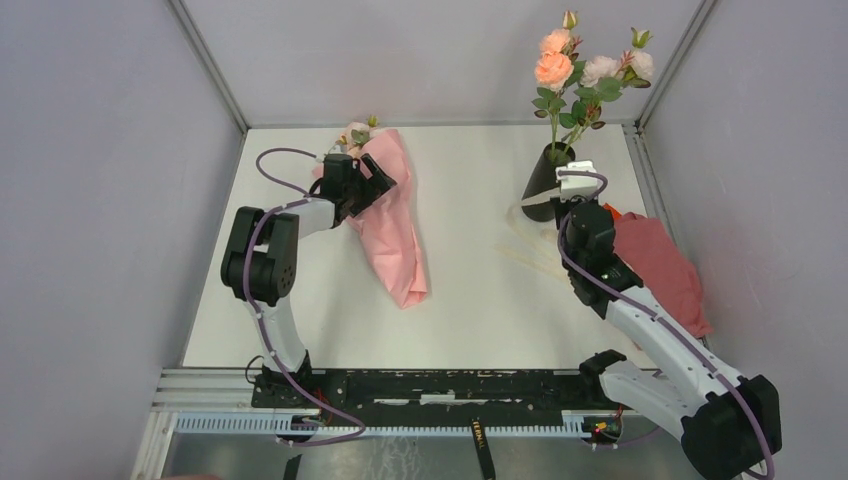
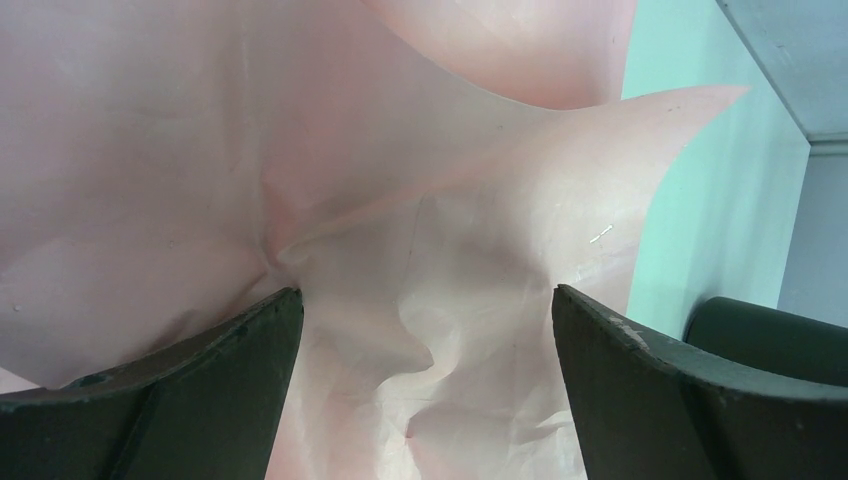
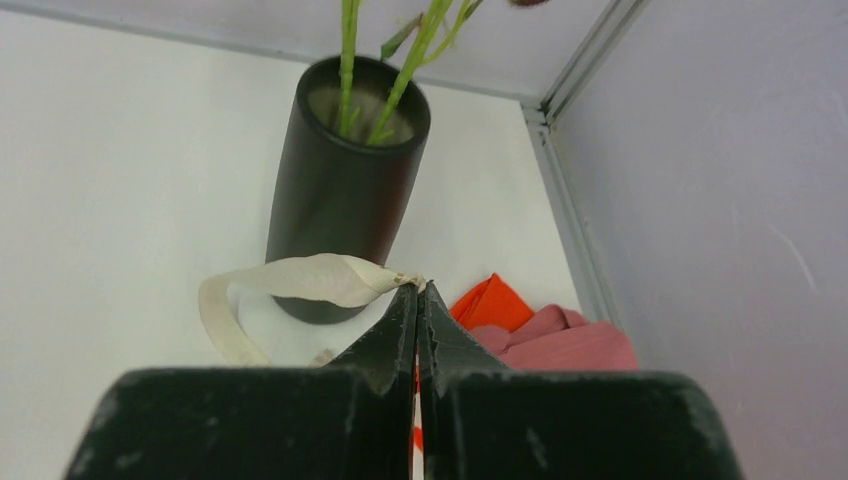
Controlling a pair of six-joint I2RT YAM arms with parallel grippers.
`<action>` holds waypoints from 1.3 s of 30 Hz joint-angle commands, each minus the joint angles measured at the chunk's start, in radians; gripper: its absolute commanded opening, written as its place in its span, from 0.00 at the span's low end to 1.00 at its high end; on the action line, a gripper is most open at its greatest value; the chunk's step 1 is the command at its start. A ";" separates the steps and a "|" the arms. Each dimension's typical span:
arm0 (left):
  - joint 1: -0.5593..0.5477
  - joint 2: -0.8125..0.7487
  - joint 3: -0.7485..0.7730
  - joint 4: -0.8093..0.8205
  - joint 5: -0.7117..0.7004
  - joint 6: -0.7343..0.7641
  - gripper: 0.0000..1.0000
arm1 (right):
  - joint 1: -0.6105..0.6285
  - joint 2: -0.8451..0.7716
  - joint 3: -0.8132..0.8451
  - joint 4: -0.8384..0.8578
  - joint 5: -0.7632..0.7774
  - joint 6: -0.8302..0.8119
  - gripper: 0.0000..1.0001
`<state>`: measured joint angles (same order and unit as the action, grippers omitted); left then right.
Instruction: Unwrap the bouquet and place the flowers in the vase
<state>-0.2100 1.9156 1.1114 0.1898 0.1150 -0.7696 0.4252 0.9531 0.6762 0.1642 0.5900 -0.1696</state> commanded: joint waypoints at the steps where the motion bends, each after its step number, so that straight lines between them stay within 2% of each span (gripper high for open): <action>1: -0.003 -0.015 0.005 0.051 0.024 -0.040 1.00 | -0.002 0.004 -0.053 -0.006 -0.030 0.096 0.00; 3: -0.004 -0.020 0.007 0.051 0.021 -0.038 1.00 | -0.002 0.002 -0.082 -0.013 -0.047 0.122 0.00; 4: -0.003 -0.023 0.007 0.049 0.017 -0.035 1.00 | -0.003 -0.004 -0.098 -0.007 -0.060 0.133 0.08; 5: -0.003 -0.025 0.007 0.044 0.012 -0.032 1.00 | -0.003 -0.015 -0.112 -0.002 -0.061 0.145 0.21; 6: -0.004 -0.027 0.007 0.040 0.008 -0.029 1.00 | -0.001 -0.024 -0.121 0.008 -0.068 0.148 0.42; 8: -0.004 -0.031 0.005 0.039 0.019 -0.031 1.00 | 0.000 -0.035 -0.110 0.010 -0.078 0.143 0.66; 9: -0.004 -0.035 0.004 0.037 0.029 -0.032 1.00 | -0.001 -0.027 -0.089 -0.002 -0.102 0.131 0.73; 10: -0.007 -0.044 0.004 0.038 0.037 -0.033 1.00 | -0.001 -0.010 -0.053 -0.022 -0.114 0.128 0.75; 12: -0.011 -0.069 0.006 0.028 0.034 -0.020 1.00 | 0.004 0.009 -0.005 -0.041 -0.140 0.134 0.76; 17: -0.014 -0.162 0.045 -0.063 0.011 0.025 1.00 | 0.054 0.071 0.022 0.041 -0.222 0.157 0.76; 22: -0.049 -0.276 0.043 -0.136 -0.075 0.059 1.00 | 0.116 0.253 0.080 0.123 -0.428 0.275 0.75; 26: -0.114 -0.343 0.006 -0.141 -0.188 0.087 1.00 | 0.197 0.469 0.218 0.125 -0.459 0.300 0.74; 31: -0.177 -0.433 -0.038 -0.162 -0.302 0.100 1.00 | 0.234 0.675 0.350 0.147 -0.490 0.314 0.73; 36: -0.227 -0.493 -0.007 -0.211 -0.346 0.093 1.00 | 0.246 0.817 0.432 0.156 -0.530 0.319 0.72; 39: -0.245 -0.556 -0.014 -0.253 -0.463 0.061 1.00 | 0.273 0.871 0.465 0.151 -0.548 0.322 0.72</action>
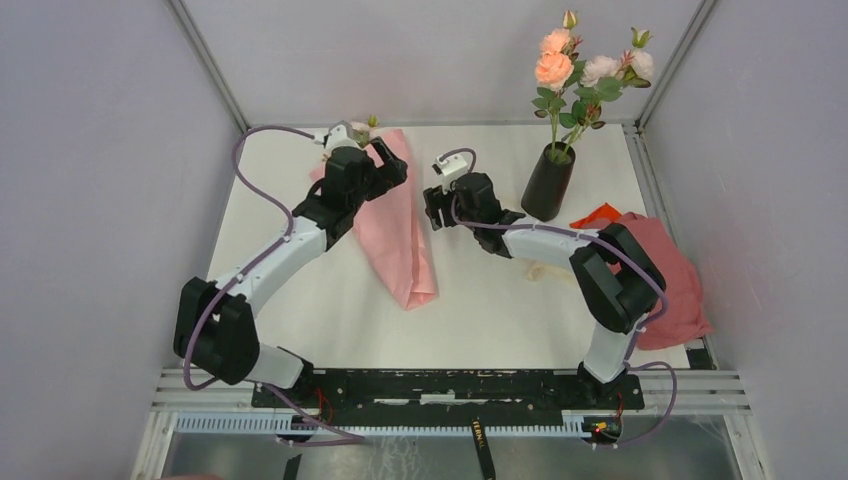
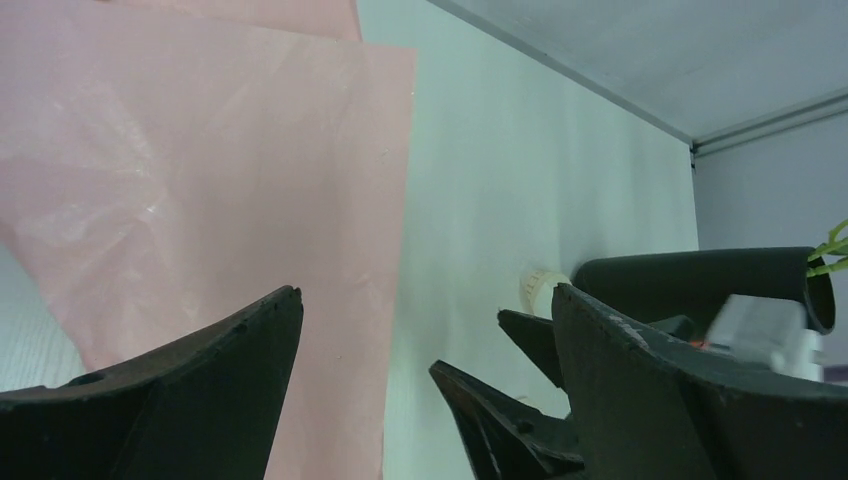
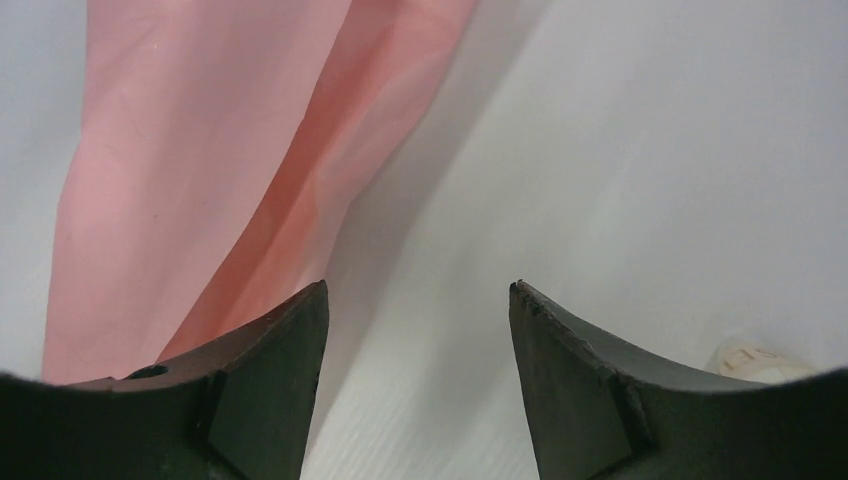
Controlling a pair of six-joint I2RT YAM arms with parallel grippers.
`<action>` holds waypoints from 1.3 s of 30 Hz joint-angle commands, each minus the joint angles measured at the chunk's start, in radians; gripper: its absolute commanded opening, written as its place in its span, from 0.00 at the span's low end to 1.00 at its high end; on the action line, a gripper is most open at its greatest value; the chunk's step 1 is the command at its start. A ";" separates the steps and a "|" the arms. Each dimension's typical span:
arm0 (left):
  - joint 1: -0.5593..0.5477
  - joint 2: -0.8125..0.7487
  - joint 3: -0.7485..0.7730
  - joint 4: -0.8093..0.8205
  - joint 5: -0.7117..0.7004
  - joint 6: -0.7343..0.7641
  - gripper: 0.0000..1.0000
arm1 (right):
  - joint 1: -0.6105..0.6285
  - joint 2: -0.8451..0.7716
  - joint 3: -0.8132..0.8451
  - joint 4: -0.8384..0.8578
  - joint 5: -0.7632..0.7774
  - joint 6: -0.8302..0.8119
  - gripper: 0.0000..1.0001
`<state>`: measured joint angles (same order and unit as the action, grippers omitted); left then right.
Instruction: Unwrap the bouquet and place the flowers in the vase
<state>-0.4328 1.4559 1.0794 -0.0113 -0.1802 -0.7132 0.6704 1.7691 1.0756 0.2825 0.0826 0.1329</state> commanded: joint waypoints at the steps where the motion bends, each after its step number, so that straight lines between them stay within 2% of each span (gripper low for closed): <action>1: -0.024 -0.122 0.012 -0.073 -0.221 -0.012 1.00 | 0.044 0.066 0.075 0.028 -0.036 0.015 0.72; 4: -0.025 -0.195 0.012 -0.143 -0.381 -0.049 1.00 | 0.121 0.091 0.110 0.024 -0.046 0.007 0.72; 7: -0.025 -0.225 0.034 -0.207 -0.479 -0.066 1.00 | 0.204 0.134 0.166 0.002 -0.059 0.003 0.71; 11: -0.024 -0.226 0.061 -0.269 -0.538 -0.094 1.00 | 0.280 0.156 0.217 -0.006 -0.080 0.002 0.72; 16: -0.025 -0.229 0.059 -0.287 -0.584 -0.124 1.00 | 0.294 0.029 0.144 0.009 -0.059 -0.008 0.72; 19: -0.026 -0.214 0.064 -0.260 -0.556 -0.123 1.00 | 0.289 -0.083 0.074 0.016 0.019 -0.027 0.71; 23: -0.030 -0.146 0.103 -0.204 -0.427 -0.071 1.00 | 0.253 -0.207 -0.009 0.037 0.048 -0.011 0.71; 26: -0.050 -0.030 0.175 -0.172 -0.328 -0.006 1.00 | 0.231 -0.291 -0.070 0.042 0.100 -0.015 0.70; 29: -0.078 0.112 0.298 -0.239 -0.264 0.026 1.00 | 0.207 -0.344 -0.120 0.044 0.120 -0.025 0.70; 31: -0.091 0.178 0.315 -0.261 -0.241 0.023 1.00 | 0.194 -0.336 -0.122 0.020 0.124 -0.033 0.70; 34: -0.092 0.220 0.244 -0.256 -0.214 -0.022 1.00 | 0.184 -0.290 -0.119 -0.001 0.105 -0.034 0.69; 39: -0.092 0.148 0.054 -0.218 -0.274 -0.083 1.00 | 0.184 -0.174 -0.085 0.016 0.036 -0.013 0.70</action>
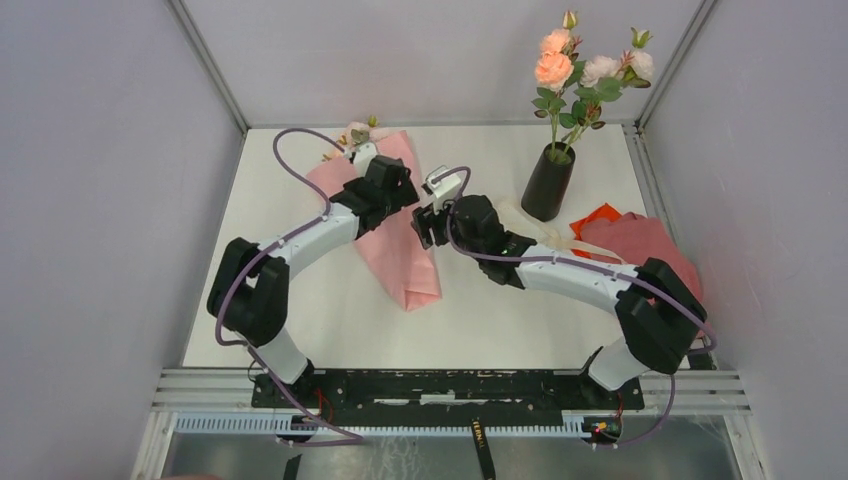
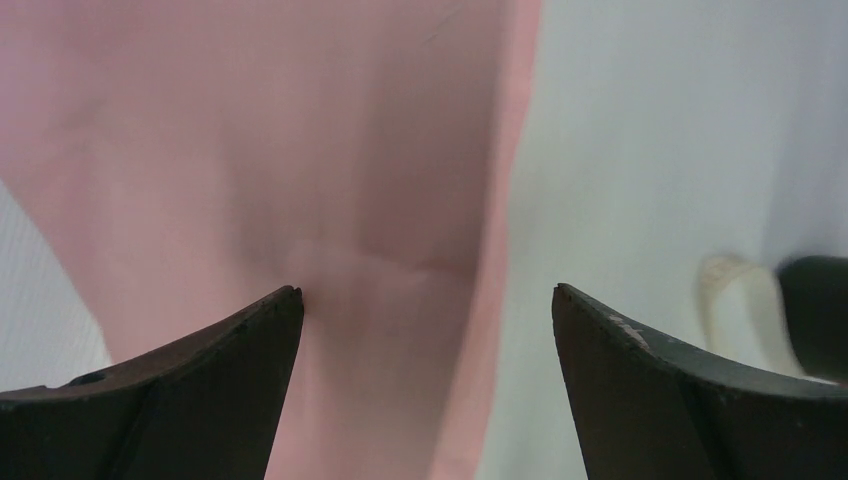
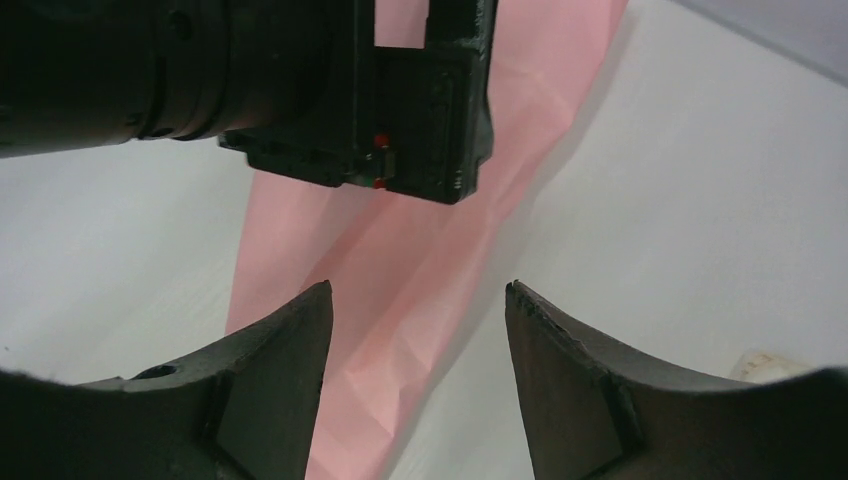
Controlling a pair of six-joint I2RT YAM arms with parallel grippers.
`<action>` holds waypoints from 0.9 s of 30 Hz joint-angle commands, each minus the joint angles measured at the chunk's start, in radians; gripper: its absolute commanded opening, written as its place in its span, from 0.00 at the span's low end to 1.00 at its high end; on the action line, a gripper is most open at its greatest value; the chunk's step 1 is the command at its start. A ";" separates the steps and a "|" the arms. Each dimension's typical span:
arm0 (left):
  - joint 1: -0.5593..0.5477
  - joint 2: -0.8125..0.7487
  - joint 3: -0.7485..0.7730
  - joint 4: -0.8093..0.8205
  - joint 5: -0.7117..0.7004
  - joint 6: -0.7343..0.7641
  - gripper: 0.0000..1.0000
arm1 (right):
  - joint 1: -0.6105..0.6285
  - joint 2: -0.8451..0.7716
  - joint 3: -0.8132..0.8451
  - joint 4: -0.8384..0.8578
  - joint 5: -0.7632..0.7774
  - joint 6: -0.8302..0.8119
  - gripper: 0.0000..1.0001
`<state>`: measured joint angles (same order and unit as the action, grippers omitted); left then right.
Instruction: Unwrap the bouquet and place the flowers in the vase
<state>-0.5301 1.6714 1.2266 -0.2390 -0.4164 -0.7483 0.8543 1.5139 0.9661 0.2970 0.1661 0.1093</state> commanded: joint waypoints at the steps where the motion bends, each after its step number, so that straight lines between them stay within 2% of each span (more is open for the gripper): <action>1: 0.005 -0.083 -0.110 -0.005 -0.060 -0.050 1.00 | 0.001 0.116 0.040 0.000 -0.056 0.016 0.69; 5: 0.006 -0.112 -0.157 -0.090 -0.122 -0.063 1.00 | 0.000 0.225 0.075 0.006 -0.098 0.037 0.69; 8: 0.007 -0.104 -0.204 -0.093 -0.122 -0.081 1.00 | 0.000 0.298 0.085 0.012 -0.112 0.054 0.69; 13: 0.006 -0.023 -0.210 -0.086 -0.138 -0.094 1.00 | 0.000 0.386 0.097 0.019 -0.123 0.066 0.68; 16: 0.013 0.070 -0.158 -0.093 -0.228 -0.109 1.00 | 0.000 0.436 0.137 0.014 -0.127 0.065 0.66; 18: 0.021 0.135 -0.106 -0.118 -0.292 -0.130 1.00 | -0.002 0.480 0.188 0.004 -0.137 0.066 0.58; 22: 0.045 0.220 -0.011 -0.127 -0.330 -0.125 1.00 | -0.002 0.566 0.299 -0.026 -0.163 0.070 0.38; 27: 0.116 0.315 0.080 -0.101 -0.317 -0.096 1.00 | -0.006 0.629 0.396 -0.042 -0.163 0.064 0.36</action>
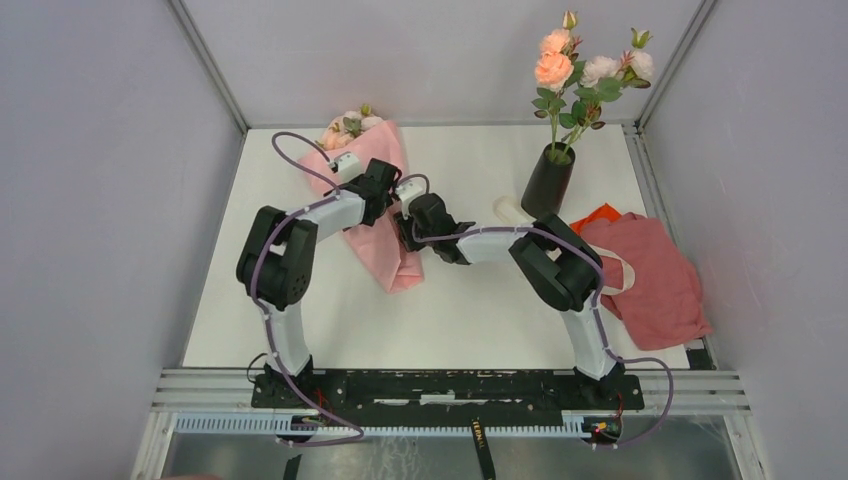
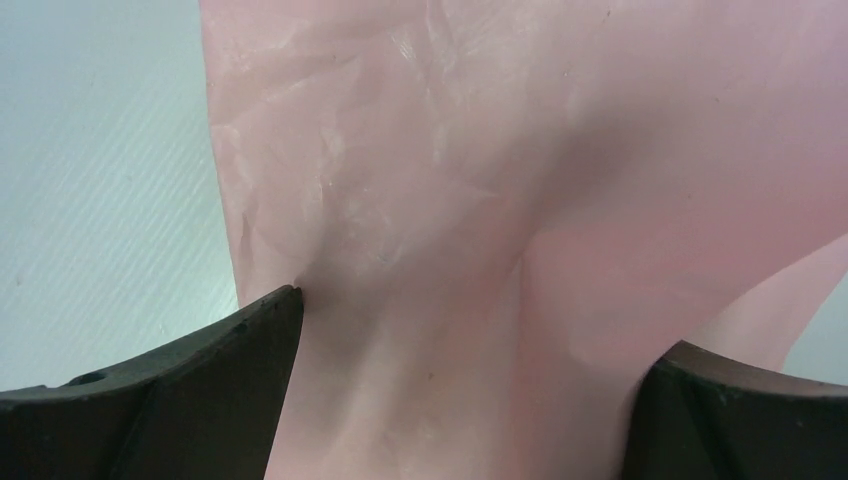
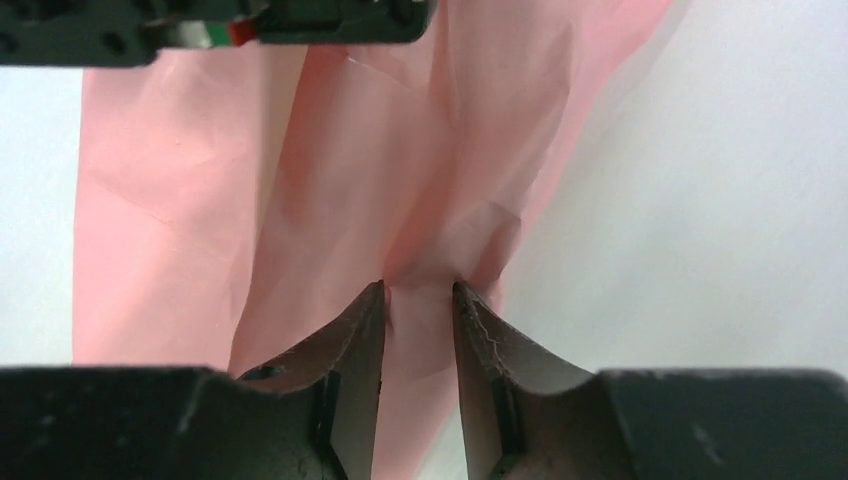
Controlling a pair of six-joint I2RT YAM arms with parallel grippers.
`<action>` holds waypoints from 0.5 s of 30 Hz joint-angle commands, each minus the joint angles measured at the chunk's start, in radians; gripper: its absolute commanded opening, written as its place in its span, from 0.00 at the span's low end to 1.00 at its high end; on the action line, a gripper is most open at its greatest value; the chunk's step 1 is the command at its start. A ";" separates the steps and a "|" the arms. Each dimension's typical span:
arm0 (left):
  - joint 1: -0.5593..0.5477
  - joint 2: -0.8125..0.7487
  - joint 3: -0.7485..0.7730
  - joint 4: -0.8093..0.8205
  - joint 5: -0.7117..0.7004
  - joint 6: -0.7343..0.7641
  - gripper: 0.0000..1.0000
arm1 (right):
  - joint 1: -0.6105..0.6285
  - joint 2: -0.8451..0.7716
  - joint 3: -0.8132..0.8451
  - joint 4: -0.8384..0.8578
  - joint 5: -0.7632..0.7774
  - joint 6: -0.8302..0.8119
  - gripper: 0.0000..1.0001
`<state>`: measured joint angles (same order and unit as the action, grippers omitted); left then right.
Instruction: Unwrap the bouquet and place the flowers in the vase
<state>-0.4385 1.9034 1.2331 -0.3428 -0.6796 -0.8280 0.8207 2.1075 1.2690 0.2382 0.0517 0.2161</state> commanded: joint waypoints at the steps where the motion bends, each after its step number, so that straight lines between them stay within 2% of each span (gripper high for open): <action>1: 0.038 0.099 0.093 0.008 -0.045 -0.008 1.00 | 0.026 0.046 0.111 0.016 -0.049 -0.045 0.36; 10: 0.108 0.177 0.275 0.033 -0.027 0.081 1.00 | 0.009 0.117 0.251 -0.002 -0.108 -0.047 0.36; 15: 0.103 0.081 0.297 0.006 -0.059 0.098 1.00 | 0.004 0.076 0.241 -0.002 -0.121 -0.053 0.38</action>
<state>-0.3317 2.0647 1.4792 -0.3401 -0.6788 -0.7700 0.7944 2.2284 1.4837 0.2043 -0.0086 0.2115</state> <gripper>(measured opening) 0.996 0.370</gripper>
